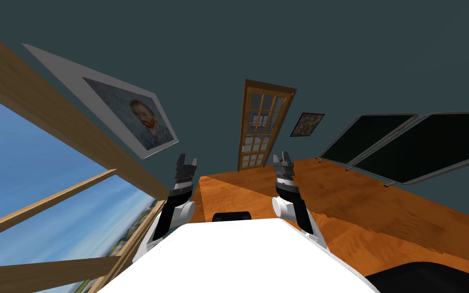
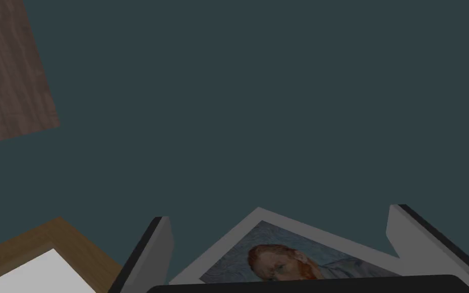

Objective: Pull the door open

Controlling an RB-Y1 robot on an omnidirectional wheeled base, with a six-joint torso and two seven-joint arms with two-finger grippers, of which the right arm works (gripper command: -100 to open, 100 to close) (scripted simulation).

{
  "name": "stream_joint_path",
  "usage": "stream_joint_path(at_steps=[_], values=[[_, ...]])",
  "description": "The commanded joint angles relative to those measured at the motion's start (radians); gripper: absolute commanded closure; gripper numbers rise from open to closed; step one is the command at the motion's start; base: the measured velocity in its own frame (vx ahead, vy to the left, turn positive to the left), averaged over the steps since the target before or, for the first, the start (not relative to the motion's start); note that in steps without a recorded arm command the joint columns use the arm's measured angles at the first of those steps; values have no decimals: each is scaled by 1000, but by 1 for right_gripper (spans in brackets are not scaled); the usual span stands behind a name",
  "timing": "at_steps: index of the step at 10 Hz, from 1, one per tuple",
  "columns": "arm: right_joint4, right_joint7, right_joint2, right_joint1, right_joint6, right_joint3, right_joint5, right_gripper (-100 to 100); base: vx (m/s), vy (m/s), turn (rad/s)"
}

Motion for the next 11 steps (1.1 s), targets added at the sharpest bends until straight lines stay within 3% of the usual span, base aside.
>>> stream_joint_path(at_steps=[1,7,11], values=[[33,24,-8,-7,-13,-6,14,-100,76,-90,27],[157,114,-32,-34,-63,-29,69,-100,160,12,7],[236,172,-44,-51,-96,-44,104,-100,89,-5,7]])
